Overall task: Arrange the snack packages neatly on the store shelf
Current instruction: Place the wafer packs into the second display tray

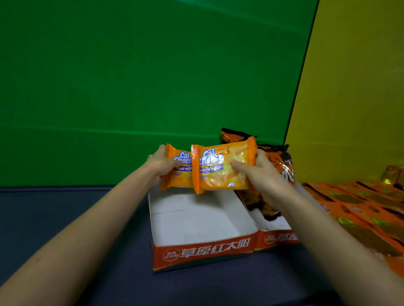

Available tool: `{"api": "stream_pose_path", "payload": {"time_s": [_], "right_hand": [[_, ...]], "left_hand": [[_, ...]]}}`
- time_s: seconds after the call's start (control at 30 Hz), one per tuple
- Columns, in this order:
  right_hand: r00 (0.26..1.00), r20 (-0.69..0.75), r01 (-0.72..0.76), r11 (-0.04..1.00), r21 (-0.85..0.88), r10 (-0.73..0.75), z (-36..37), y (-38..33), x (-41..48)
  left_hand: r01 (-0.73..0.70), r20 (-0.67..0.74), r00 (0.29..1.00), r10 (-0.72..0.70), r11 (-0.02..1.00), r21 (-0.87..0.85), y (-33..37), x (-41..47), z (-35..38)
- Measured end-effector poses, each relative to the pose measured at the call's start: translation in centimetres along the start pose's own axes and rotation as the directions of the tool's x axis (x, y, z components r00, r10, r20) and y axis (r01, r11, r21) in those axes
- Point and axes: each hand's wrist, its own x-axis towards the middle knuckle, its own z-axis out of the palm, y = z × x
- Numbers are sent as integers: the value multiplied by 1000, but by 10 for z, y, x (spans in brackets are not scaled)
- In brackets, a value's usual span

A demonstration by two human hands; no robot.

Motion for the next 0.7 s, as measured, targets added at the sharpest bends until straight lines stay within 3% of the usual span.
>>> {"api": "stream_pose_path", "payload": {"time_s": [0.13, 0.23, 0.3, 0.4, 0.6, 0.7], "right_hand": [[995, 98, 2, 999, -35, 1, 15, 8, 16], [989, 149, -9, 999, -44, 15, 26, 11, 27], [984, 177, -18, 999, -44, 25, 34, 15, 32], [980, 199, -11, 997, -76, 26, 45, 18, 38], [976, 214, 109, 929, -353, -33, 48, 16, 44], [969, 243, 162, 875, -455, -53, 49, 16, 49]], "left_hand": [[-59, -82, 994, 71, 988, 139, 15, -20, 2], [-97, -168, 964, 204, 864, 494, 20, -23, -1], [-125, -164, 944, 286, 772, 623, 19, -21, -6], [-168, -103, 942, 321, 712, 681, 17, -16, -17], [-254, 1, 924, 382, 612, 749, 8, -9, -29], [-313, 9, 896, 444, 619, 720, 4, -8, -33]]}}
